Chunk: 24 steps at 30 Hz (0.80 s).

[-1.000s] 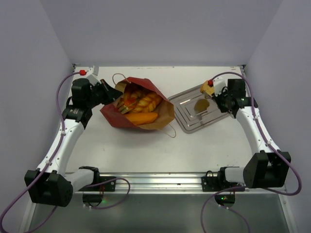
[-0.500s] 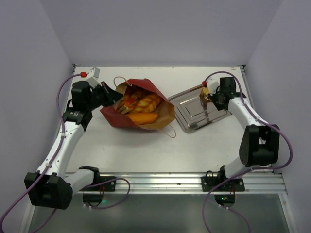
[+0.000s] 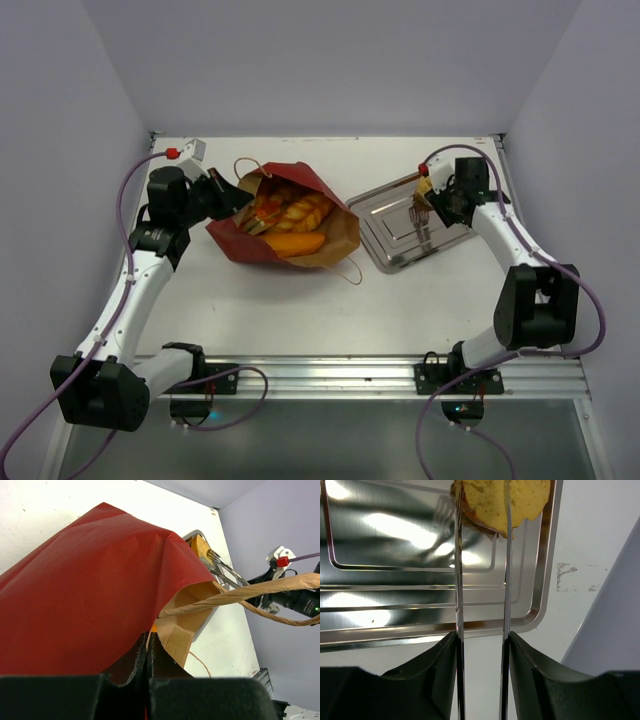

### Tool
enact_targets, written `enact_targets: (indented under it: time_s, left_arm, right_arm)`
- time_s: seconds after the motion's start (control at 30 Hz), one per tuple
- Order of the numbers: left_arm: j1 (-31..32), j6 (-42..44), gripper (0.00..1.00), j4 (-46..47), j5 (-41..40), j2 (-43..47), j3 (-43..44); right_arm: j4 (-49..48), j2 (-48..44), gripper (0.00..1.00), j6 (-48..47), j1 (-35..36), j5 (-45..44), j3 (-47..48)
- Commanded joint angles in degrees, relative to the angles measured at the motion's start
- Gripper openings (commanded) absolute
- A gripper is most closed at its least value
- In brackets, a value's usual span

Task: Take the fake bread out of the paper bag

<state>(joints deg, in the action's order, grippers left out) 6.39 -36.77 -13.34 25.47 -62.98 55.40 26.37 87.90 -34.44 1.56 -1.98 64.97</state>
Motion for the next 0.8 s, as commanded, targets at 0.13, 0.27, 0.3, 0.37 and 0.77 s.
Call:
enact_targets:
  time_s: [0.13,0.27,0.3,0.37,0.77]
  left_arm:
    - [-0.59,2.32,0.00,0.78,0.63,1.37,-0.38]
    - [-0.59,3.02,0.00,0.51,0.81,1.55,-0.38]
    - [-0.59,3.20,0.00,0.34,0.72,1.63,-0.38]
    - [-0.59,4.34,0.00,0.16,0.80,1.63,-0.38]
    - [-0.59,9.00,0.00,-1.77,2.12,1.63,0.41]
  right_arm:
    - [0.61,-3.96,0.48,2.00,-0.33,1.71,3.32]
    - [2.80,-6.32,0.48,2.53,-0.33,4.43,4.02]
    - [3.85,-7.12,0.47,2.62,-0.33,6.70,4.29]
    - [7.18,-10.35,0.47,2.62,-0.33,9.78,5.16]
    - [30.84,-27.16,0.40,-9.33,9.38,42.66,14.56]
